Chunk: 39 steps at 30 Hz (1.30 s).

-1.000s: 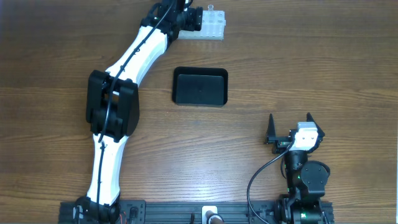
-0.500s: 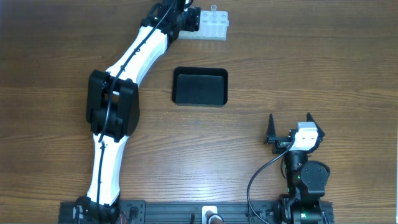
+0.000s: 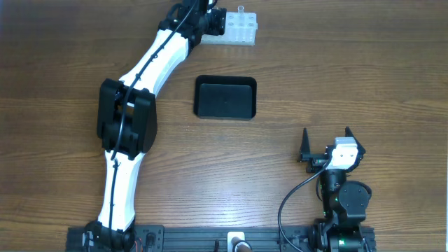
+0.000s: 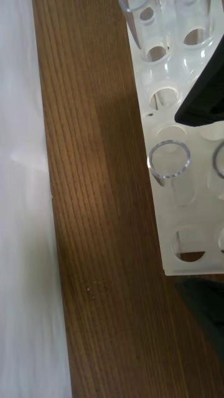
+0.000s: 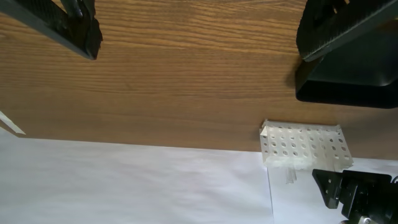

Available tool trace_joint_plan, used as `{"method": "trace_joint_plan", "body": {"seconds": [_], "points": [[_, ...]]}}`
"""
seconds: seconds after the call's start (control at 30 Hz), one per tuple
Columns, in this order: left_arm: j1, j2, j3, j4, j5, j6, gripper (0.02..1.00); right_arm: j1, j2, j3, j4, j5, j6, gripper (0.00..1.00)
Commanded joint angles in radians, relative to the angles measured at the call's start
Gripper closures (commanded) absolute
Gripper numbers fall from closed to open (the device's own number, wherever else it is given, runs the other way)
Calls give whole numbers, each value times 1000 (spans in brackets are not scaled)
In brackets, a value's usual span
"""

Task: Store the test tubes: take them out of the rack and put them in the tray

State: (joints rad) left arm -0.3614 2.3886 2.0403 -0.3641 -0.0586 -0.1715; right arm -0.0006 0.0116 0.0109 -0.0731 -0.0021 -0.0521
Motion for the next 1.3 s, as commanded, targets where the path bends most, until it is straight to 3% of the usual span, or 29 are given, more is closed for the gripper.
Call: {"method": "trace_joint_plan", "body": {"seconds": [0.03,0.53,1.2,1.3], "points": [[-1,13,44,0,8,8,237,-2,-7,-5,-2,-12,6,7],[-28,11,58,-11,8,8,240,-2,-7,-5,-2,-12,6,7],[-29,21,58,-30,8,8,316,-2,-7,-5,-2,-12,6,7],[-29,26,58,-30,8,8,402,-2,-7,-5,-2,-12,6,7]]}}
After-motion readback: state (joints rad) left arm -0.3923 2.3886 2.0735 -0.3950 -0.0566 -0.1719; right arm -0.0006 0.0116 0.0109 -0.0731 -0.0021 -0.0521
